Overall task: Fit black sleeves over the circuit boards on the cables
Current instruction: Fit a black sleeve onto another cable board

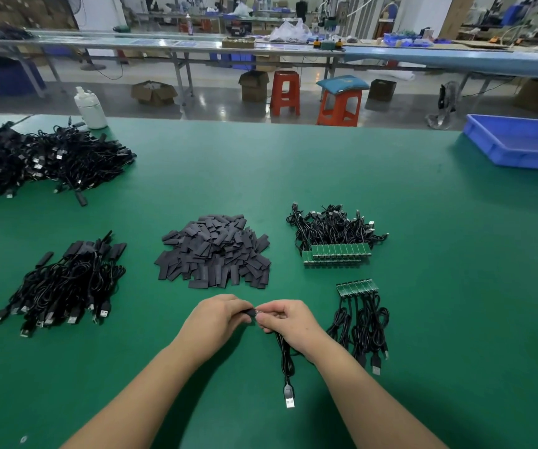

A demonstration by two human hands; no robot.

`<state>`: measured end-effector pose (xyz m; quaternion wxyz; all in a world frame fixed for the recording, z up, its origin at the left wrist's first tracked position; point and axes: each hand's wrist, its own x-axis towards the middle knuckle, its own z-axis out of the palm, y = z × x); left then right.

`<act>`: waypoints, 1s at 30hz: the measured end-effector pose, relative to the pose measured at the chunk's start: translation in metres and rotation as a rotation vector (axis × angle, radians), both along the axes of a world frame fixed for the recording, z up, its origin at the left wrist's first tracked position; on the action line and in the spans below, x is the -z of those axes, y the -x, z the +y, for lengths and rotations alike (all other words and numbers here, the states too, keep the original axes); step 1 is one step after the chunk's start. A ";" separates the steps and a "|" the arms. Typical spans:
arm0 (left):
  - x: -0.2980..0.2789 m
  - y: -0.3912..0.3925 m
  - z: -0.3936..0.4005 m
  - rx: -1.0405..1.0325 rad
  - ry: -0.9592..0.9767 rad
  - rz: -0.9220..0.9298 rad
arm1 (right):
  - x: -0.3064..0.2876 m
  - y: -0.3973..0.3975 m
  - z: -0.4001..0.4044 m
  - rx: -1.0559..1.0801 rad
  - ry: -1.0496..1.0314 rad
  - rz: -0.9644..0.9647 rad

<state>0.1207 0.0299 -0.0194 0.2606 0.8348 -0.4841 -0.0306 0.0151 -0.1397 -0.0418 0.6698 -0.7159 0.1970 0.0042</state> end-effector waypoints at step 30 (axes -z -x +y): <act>-0.004 0.008 -0.004 0.032 0.016 0.006 | -0.001 0.002 -0.003 -0.091 0.154 0.011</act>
